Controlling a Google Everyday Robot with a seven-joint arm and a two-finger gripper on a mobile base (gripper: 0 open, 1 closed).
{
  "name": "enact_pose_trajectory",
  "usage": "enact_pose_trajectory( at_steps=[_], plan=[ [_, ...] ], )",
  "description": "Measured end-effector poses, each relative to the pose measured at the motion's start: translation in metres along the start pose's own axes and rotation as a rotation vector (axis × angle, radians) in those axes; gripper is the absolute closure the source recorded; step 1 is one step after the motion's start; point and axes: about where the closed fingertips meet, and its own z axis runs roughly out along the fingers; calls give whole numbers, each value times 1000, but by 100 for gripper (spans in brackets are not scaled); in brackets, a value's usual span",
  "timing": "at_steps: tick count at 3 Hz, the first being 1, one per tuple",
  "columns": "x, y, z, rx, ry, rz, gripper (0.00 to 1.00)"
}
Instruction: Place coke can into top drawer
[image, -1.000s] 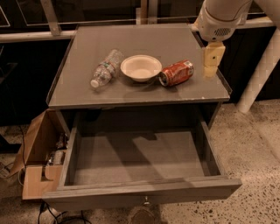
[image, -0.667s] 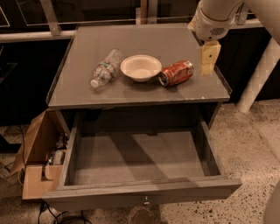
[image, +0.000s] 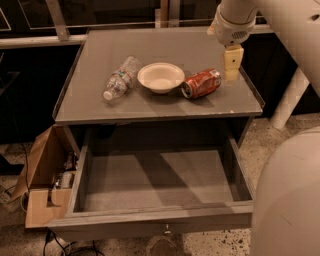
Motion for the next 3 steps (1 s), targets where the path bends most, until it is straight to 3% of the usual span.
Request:
enact_pose_trajectory(
  at_steps=[3],
  plan=[
    [-20,7,25,-40,-17,-68,0]
  ],
)
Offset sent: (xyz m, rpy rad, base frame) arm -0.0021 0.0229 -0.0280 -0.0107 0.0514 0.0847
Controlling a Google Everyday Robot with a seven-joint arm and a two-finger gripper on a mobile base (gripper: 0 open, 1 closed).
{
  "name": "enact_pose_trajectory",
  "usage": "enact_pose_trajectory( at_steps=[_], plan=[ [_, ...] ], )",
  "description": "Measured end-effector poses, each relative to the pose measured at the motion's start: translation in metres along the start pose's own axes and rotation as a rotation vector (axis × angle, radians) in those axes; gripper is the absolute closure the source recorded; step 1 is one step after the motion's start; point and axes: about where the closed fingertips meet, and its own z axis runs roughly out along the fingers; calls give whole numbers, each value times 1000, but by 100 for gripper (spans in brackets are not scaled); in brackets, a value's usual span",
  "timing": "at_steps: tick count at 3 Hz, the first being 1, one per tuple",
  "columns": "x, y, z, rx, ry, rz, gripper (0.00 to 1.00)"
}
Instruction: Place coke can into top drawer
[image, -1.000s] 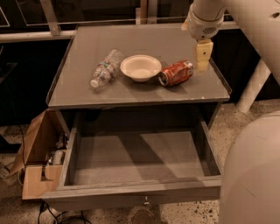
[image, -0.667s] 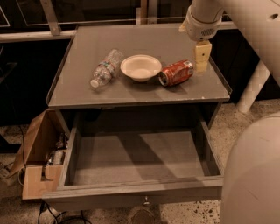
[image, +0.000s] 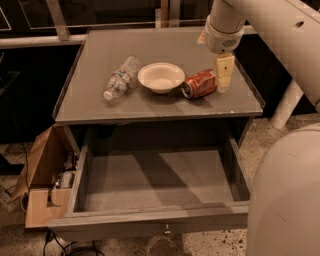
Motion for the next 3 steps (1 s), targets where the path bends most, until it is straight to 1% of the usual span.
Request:
enact_pose_trajectory(
  at_steps=[2,3],
  plan=[
    [-7,8,18,-40,12,-25,0],
    [-7,8,19,-40,12,-25,0]
  ],
)
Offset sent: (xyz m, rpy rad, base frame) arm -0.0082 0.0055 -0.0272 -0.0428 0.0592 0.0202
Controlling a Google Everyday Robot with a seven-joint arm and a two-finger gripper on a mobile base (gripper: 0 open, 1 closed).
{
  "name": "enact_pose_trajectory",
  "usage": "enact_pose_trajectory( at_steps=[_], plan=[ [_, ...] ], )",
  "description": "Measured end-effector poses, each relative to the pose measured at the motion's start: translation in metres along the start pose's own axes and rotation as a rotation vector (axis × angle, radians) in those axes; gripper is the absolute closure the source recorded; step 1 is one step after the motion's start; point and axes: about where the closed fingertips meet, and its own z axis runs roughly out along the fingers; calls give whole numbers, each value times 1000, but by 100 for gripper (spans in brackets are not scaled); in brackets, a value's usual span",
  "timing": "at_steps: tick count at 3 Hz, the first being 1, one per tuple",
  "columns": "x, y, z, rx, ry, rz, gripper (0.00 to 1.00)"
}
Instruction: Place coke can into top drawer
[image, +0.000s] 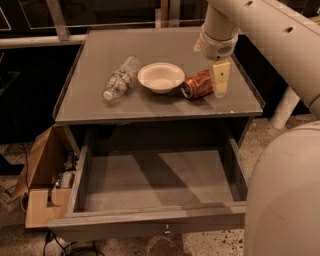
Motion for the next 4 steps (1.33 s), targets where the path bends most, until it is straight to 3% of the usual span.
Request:
enact_pose_trajectory(
  at_steps=[4],
  plan=[
    [4,-2,23,-55,3,-6,2]
  ],
)
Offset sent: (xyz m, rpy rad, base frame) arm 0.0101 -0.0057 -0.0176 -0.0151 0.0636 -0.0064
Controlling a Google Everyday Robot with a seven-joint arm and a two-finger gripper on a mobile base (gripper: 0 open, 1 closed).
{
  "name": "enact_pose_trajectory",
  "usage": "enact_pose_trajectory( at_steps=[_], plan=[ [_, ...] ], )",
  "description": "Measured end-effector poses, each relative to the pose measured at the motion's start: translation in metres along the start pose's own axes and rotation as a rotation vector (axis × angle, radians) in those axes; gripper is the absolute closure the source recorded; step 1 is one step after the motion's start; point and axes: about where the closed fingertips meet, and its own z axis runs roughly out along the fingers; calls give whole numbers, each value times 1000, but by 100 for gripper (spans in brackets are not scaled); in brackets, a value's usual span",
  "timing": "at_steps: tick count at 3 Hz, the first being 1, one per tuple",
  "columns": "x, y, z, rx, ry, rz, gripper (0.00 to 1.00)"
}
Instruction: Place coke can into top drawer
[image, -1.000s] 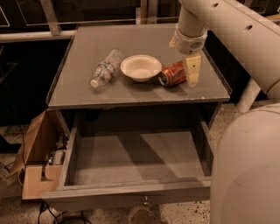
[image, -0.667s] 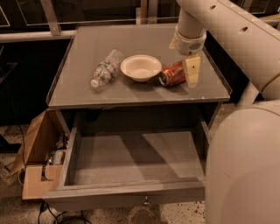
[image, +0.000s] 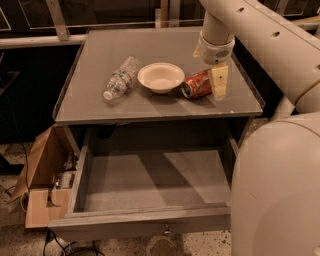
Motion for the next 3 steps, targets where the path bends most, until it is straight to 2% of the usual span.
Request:
enact_pose_trajectory(
  at_steps=[3],
  plan=[
    [0,0,0,0,0,0,72]
  ],
)
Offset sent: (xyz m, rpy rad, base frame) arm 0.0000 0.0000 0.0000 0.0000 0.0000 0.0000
